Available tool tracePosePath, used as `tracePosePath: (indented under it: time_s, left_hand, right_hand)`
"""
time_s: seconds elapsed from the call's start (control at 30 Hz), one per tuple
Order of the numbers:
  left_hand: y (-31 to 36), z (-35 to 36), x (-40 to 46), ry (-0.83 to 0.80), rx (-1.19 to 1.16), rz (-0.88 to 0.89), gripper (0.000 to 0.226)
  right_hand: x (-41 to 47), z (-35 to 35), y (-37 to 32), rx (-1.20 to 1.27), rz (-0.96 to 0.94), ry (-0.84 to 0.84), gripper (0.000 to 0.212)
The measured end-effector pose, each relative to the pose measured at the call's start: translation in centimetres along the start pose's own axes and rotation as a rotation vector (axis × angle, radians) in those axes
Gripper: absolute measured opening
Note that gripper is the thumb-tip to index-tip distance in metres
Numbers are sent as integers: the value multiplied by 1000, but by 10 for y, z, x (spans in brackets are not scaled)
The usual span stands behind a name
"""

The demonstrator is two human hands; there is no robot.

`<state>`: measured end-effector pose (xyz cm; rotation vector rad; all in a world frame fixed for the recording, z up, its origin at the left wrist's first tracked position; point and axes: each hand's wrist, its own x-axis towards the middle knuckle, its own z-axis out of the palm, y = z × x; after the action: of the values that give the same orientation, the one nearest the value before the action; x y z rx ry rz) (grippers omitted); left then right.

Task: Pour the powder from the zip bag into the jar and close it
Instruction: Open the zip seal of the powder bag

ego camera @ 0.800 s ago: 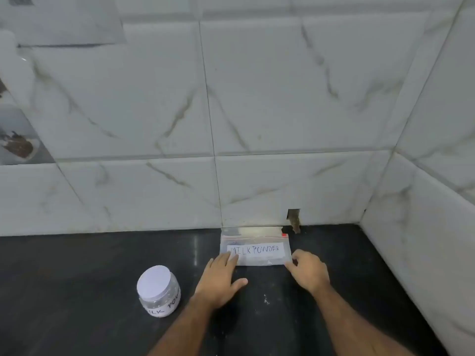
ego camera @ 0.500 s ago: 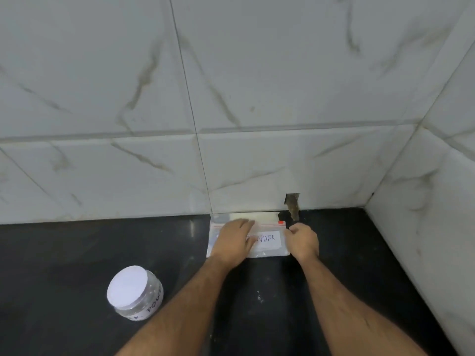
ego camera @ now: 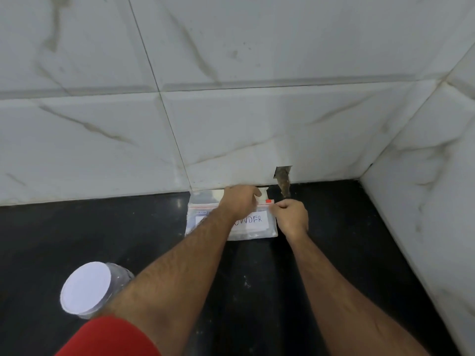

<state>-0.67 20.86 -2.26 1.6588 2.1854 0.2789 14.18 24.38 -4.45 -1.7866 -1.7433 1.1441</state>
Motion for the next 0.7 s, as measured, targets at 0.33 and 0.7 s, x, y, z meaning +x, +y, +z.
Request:
tracePosePath:
  time_s: [0.33, 0.7]
  left_hand:
    - [1, -38, -28, -35, -242, 28, 14]
    - [14, -120, -116, 104, -425, 107, 12]
  right_hand:
    - [-25, -18, -15, 356, -37, -165, 6]
    - [-103, -65, -71, 508, -248, -282, 8]
